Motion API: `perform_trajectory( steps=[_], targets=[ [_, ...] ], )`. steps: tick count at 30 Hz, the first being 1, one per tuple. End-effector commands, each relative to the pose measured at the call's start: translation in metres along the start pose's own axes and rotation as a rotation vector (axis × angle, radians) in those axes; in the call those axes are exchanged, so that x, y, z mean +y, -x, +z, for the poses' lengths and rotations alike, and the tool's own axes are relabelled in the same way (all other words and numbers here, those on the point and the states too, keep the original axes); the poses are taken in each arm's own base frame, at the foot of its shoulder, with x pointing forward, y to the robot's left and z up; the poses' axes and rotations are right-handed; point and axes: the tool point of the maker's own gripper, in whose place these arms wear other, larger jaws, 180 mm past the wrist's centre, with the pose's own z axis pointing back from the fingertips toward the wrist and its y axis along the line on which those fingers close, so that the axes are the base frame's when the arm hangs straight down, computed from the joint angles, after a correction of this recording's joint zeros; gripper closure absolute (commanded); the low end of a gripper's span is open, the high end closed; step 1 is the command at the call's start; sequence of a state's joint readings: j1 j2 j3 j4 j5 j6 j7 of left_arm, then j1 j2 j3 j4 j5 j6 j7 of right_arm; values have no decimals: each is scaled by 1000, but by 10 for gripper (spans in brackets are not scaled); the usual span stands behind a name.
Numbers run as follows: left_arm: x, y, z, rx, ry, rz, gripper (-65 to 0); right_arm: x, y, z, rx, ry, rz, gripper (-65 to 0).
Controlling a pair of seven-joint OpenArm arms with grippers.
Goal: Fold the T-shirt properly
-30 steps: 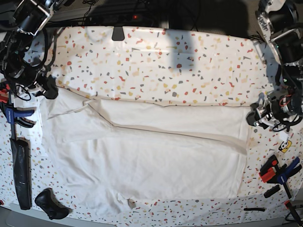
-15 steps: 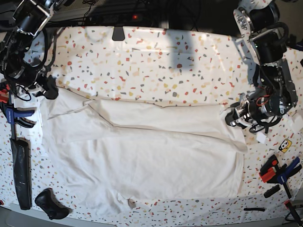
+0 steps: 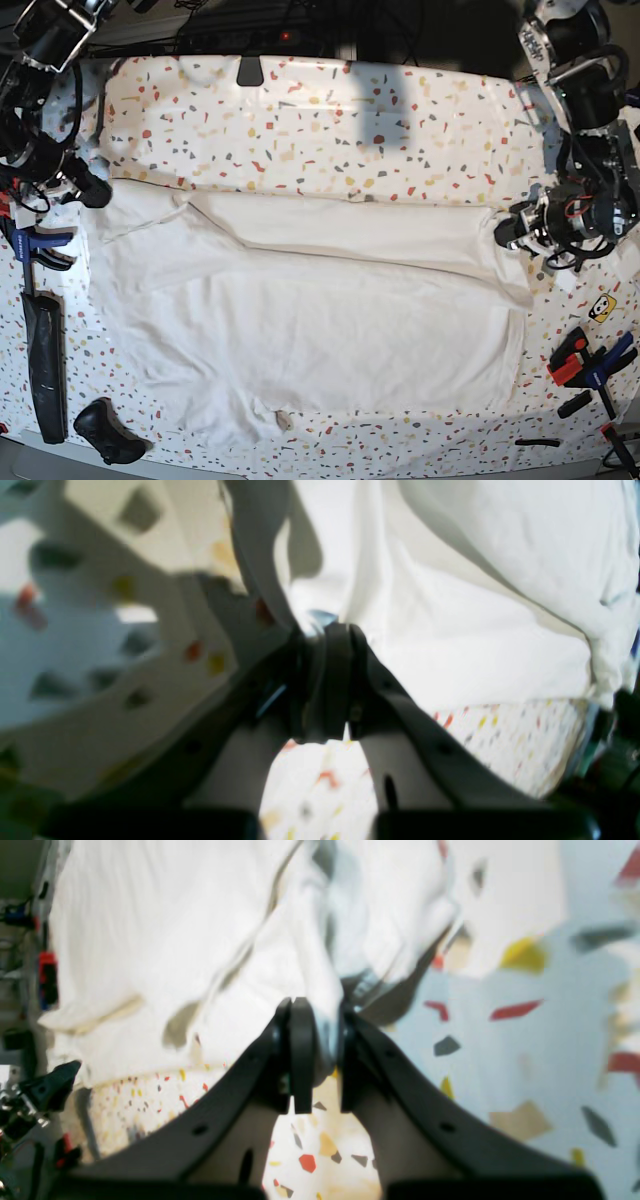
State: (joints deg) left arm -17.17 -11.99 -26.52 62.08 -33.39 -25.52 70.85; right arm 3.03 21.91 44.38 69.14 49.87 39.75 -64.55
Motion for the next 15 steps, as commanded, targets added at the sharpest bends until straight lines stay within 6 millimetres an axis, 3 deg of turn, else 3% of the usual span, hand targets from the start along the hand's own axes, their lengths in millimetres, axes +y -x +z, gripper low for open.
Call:
perform_trajectory(
  steps=[1, 8, 15],
  targets=[
    [2, -11, 9, -20, -5, -10, 0, 4, -14, 8, -40, -4, 35, 0],
    [9, 4, 17, -20, 7, -7, 0, 8, 11, 22, -8, 24, 90, 0],
    [12, 20, 44, -54, -69, -128, 0, 16, 37, 32, 24, 37, 125, 0]
  ],
)
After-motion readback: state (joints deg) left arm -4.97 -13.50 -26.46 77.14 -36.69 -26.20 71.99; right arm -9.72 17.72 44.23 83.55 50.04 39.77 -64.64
